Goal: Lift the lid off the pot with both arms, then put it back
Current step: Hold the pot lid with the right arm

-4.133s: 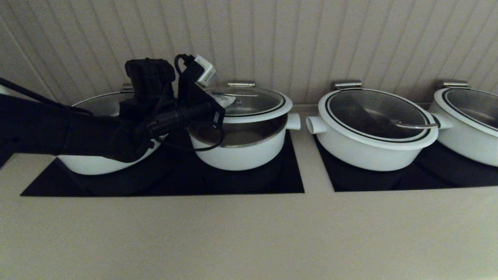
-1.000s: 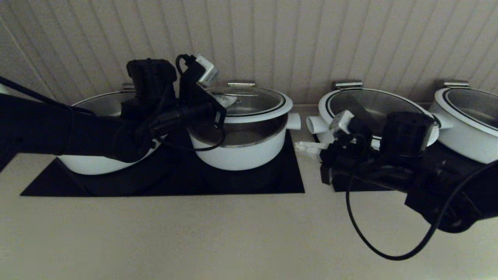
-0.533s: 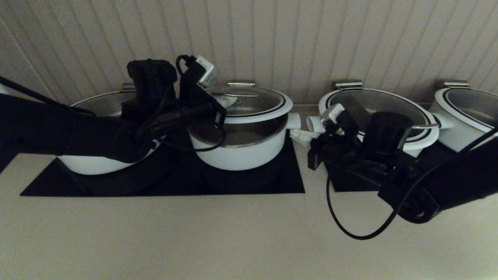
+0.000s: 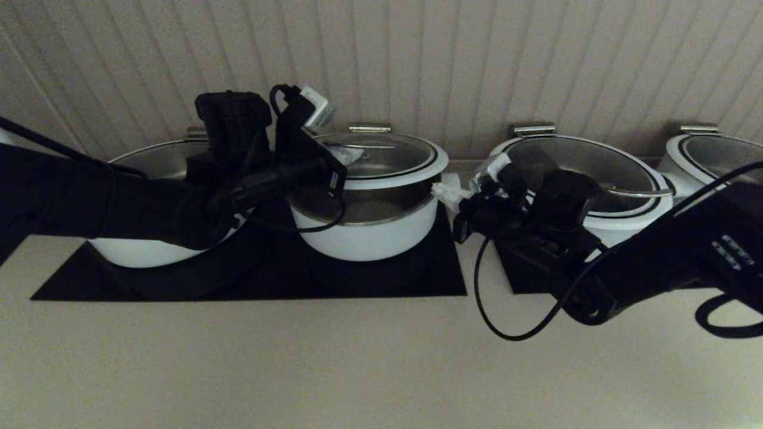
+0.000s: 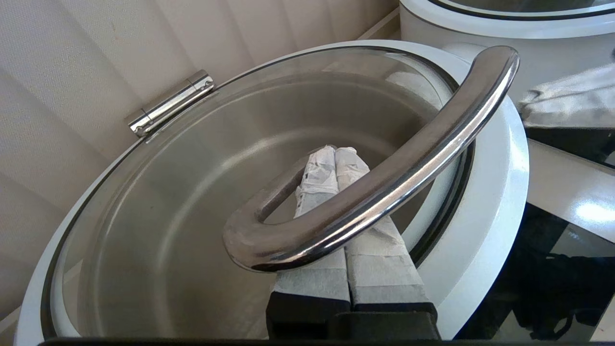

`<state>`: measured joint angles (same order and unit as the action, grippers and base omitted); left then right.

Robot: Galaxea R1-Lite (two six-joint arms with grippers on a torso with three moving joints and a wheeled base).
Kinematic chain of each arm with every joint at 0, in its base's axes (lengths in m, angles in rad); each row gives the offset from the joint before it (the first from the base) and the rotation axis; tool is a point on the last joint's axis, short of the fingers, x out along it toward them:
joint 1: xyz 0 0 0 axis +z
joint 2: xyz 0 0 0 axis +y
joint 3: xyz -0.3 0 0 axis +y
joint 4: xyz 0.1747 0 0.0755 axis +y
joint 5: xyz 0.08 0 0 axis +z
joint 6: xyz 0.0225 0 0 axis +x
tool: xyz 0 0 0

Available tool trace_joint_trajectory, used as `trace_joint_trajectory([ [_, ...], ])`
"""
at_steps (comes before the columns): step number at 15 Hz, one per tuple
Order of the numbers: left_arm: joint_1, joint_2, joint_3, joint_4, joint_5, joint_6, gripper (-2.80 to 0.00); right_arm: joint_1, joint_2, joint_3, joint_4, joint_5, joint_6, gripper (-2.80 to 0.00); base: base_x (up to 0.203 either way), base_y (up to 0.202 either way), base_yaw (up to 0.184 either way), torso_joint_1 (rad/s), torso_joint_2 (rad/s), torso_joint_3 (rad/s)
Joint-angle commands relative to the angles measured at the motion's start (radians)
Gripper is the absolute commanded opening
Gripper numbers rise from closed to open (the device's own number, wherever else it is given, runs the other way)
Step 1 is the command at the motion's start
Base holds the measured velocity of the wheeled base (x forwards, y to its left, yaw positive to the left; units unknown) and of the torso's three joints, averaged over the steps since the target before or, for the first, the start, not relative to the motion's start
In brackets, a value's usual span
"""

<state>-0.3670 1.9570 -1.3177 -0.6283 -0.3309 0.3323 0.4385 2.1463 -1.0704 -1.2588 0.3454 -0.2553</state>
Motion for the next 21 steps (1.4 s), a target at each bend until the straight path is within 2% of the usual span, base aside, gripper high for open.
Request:
trace_joint_trajectory([
  [1,0.000,0.002,0.003,-0.004,-0.002,0.002,-2.80,0.012,0.047,-0.014,-0.011,0.001,-0.002,-2.80,0.000,0.000,0.000,0.000,0.00,0.000],
  [4,0.000,0.002,0.003,-0.004,-0.002,0.002,-2.80,0.014,0.076,-0.064,-0.011,-0.001,-0.002,-2.80,0.000,0.000,0.000,0.000,0.00,0.000],
  [9,0.000,0.000,0.005,-0.004,-0.002,0.002,-2.80,0.014,0.145,-0.199,-0.003,-0.067,-0.004,-2.80,0.000,0.000,0.000,0.000,0.00,0.000],
  [21,0.000,-0.014,0.006,0.006,-0.004,0.007,-2.80,0.014,0.187,-0.384,0.092,-0.069,-0.004,-2.80,0.000,0.000,0.000,0.000,0.00,0.000],
])
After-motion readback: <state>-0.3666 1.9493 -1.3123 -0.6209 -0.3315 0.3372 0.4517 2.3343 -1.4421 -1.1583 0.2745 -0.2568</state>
